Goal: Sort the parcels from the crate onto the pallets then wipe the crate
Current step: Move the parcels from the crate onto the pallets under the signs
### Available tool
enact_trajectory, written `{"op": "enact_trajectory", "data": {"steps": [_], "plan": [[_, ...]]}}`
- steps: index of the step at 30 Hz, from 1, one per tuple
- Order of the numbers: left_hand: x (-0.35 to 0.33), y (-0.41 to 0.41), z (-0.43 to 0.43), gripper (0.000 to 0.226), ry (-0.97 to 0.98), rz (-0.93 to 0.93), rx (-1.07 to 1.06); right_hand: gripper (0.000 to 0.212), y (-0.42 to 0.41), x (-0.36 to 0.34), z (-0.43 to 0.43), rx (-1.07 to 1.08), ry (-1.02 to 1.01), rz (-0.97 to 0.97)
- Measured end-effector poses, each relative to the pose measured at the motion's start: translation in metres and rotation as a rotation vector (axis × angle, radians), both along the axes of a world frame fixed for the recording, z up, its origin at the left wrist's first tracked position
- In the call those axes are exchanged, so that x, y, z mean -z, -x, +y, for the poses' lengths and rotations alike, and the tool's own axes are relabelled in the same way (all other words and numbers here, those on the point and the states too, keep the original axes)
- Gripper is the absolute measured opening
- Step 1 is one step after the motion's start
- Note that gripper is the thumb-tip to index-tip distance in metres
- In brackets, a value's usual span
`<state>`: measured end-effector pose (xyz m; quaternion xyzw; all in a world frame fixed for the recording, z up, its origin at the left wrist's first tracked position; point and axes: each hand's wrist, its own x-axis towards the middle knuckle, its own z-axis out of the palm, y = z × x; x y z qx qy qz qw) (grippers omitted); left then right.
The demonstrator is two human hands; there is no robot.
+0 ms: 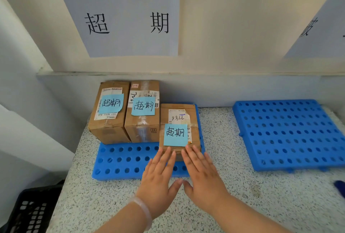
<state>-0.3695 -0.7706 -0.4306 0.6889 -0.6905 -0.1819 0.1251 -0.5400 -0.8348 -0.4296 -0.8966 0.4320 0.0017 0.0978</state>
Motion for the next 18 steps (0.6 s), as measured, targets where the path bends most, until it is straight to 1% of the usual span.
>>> {"op": "enact_trajectory", "data": {"steps": [2, 6, 10, 15, 18], "plan": [[0.004, 0.0, -0.002, 0.079, 0.022, -0.001, 0.0, 0.087, -0.002, 0.005, -0.002, 0.01, -0.005, 0.006], [0.002, -0.004, -0.019, 0.082, 0.008, 0.005, -0.02, 0.087, -0.008, -0.001, -0.019, 0.001, -0.032, 0.02], [-0.011, -0.009, -0.039, 0.081, -0.089, -0.046, -0.032, 0.088, -0.016, -0.016, -0.04, -0.012, -0.104, 0.037], [-0.017, -0.015, -0.062, 0.089, -0.113, -0.086, -0.04, 0.089, -0.025, -0.025, -0.064, -0.018, -0.153, 0.078], [-0.021, -0.016, -0.072, 0.078, -0.152, -0.1, -0.038, 0.092, -0.029, -0.029, -0.072, -0.026, -0.189, 0.109]]}}
